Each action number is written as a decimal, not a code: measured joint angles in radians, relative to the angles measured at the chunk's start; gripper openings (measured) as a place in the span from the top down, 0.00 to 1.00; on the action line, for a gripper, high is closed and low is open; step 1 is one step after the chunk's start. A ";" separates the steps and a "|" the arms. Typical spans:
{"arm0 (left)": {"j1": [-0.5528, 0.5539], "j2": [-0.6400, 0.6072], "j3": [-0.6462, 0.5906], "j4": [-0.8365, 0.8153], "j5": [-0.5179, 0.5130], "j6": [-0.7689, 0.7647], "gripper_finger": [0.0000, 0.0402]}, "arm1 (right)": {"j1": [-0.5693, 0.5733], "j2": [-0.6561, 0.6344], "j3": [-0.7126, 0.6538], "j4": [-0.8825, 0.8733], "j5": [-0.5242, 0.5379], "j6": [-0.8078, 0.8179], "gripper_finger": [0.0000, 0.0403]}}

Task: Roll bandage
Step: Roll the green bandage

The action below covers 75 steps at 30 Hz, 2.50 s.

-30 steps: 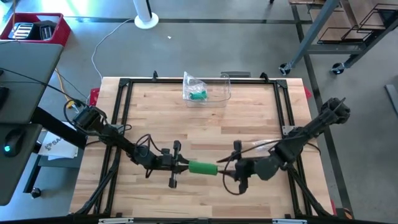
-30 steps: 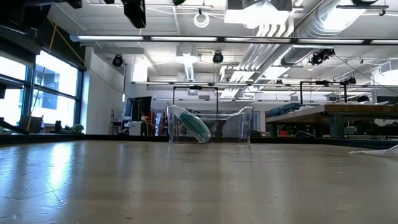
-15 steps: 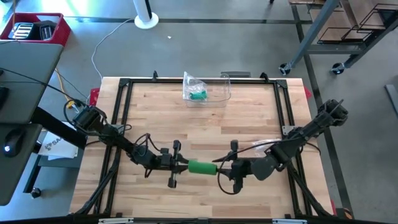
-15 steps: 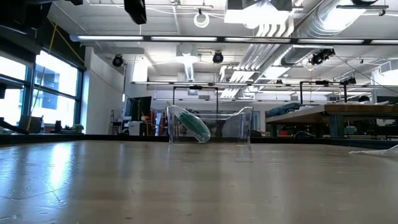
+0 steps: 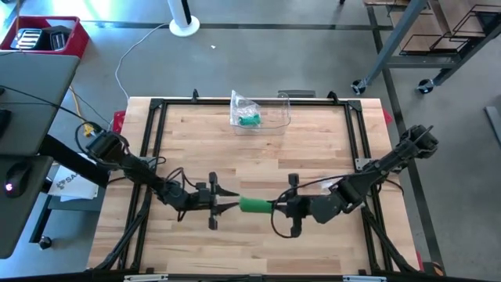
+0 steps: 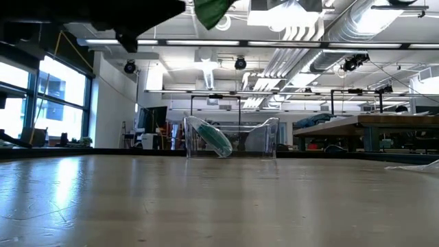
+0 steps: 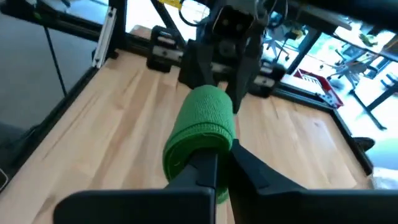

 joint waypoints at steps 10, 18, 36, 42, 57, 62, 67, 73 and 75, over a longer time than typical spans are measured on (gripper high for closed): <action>-0.001 -0.038 -0.136 0.031 -0.055 -0.121 0.68 | -0.063 -0.137 -0.304 0.587 -0.064 -0.018 0.99; 0.115 0.060 0.008 0.247 0.130 0.083 0.66 | -0.170 -0.138 -0.376 0.899 -0.275 -0.039 0.99; 0.232 0.094 0.187 0.293 0.352 0.123 0.38 | -0.167 -0.138 -0.348 0.883 -0.285 -0.095 0.99; 0.195 0.094 0.187 0.346 0.423 0.187 0.39 | -0.165 -0.138 -0.348 0.876 -0.285 -0.096 0.99; 0.203 0.094 0.234 0.278 0.258 0.228 0.72 | -0.160 -0.138 -0.348 0.902 -0.286 -0.098 0.99; 0.217 0.094 0.234 0.283 0.258 0.258 0.97 | -0.154 -0.137 -0.348 0.914 -0.342 -0.095 0.99; 0.245 0.098 0.234 0.265 0.258 0.235 0.99 | -0.134 -0.137 -0.348 0.943 -0.353 -0.114 0.99; 0.271 0.128 0.235 0.281 0.253 0.231 1.00 | -0.136 -0.137 -0.348 0.962 -0.410 -0.101 0.99; 0.274 0.138 0.235 0.322 0.255 0.232 1.00 | -0.146 -0.136 -0.348 0.950 -0.457 -0.068 0.99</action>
